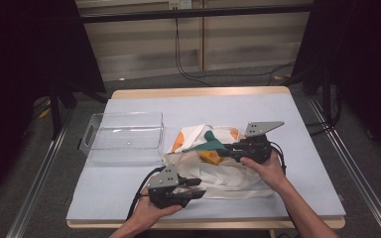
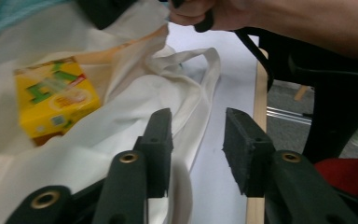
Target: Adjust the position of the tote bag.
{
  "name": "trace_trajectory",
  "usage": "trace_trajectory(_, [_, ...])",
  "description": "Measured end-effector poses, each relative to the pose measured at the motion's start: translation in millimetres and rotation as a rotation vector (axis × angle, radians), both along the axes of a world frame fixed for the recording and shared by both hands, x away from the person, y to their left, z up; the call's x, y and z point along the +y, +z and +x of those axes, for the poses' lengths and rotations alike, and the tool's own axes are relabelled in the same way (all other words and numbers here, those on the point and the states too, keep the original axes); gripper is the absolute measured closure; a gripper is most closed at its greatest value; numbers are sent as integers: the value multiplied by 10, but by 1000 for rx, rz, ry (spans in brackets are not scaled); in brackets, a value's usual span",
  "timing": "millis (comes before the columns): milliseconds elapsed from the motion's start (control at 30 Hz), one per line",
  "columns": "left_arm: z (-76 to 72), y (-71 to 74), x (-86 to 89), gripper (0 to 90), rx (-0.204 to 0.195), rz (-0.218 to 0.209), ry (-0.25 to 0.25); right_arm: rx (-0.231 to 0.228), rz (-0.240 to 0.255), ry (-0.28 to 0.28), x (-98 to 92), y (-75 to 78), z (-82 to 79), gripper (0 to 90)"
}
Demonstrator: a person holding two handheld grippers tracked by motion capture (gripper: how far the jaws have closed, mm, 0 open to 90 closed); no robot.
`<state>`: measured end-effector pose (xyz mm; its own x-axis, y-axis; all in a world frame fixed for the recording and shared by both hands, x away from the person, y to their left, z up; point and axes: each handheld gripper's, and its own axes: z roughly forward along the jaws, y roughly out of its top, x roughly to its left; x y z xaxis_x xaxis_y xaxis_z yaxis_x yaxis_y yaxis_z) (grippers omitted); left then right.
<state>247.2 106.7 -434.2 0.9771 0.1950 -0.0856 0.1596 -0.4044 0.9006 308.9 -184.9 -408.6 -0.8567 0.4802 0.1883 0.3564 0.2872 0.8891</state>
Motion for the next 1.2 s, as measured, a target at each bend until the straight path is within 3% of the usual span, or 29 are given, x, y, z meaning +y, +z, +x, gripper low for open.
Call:
trace_trajectory(67, [21,-15,-74,656,7,11,-9,1,3,-1,-2,4,18,770])
trace_trajectory(100, [59,-36,-153,695,6,45,-4,2,5,-3,-4,7,31,770])
trace_trajectory(200, [139,-71,-249,742,28,61,-18,9,9,-5,1,-6,65,769])
trace_trajectory(267, [165,-84,-279,726,26,74,-28,9,8,-4,7,-6,73,769])
trace_trajectory(333, [185,-131,-365,711,6,143,-36,5,6,-5,5,-3,78,770])
trace_trajectory(400, [186,-154,-390,709,10,144,-27,6,8,-4,0,-1,82,769])
trace_trajectory(500, [204,-203,-460,708,-22,202,-16,8,11,-6,-10,4,106,769])
trace_trajectory(567, [243,-233,-479,651,-29,234,-9,6,12,-10,-5,4,131,769])
trace_trajectory(667, [266,-270,-500,633,-26,253,-32,5,12,-6,3,0,158,768])
trace_trajectory(767, [256,-292,-524,624,-59,289,-40,18,10,-6,2,6,177,768])
trace_trajectory(867, [248,-317,-557,603,-57,304,-37,20,1,-11,4,30,198,768])
trace_trajectory(967, [231,-324,-614,584,-73,360,-42,18,-4,-16,10,63,230,767])
trace_trajectory(1000, [223,-336,-626,584,-87,354,-31,18,-4,-16,10,63,230,767])
trace_trajectory(1033, [231,-325,-612,690,-76,373,-38,21,-3,-20,0,70,246,767])
trace_trajectory(1067, [244,-319,-603,690,-73,374,-49,21,-3,-20,0,70,246,767])
trace_trajectory(1133, [267,-277,-568,803,-56,356,-47,23,-4,-21,-13,83,264,767])
trace_trajectory(1200, [295,-239,-545,818,-33,330,-50,22,-11,-23,-20,105,283,767])
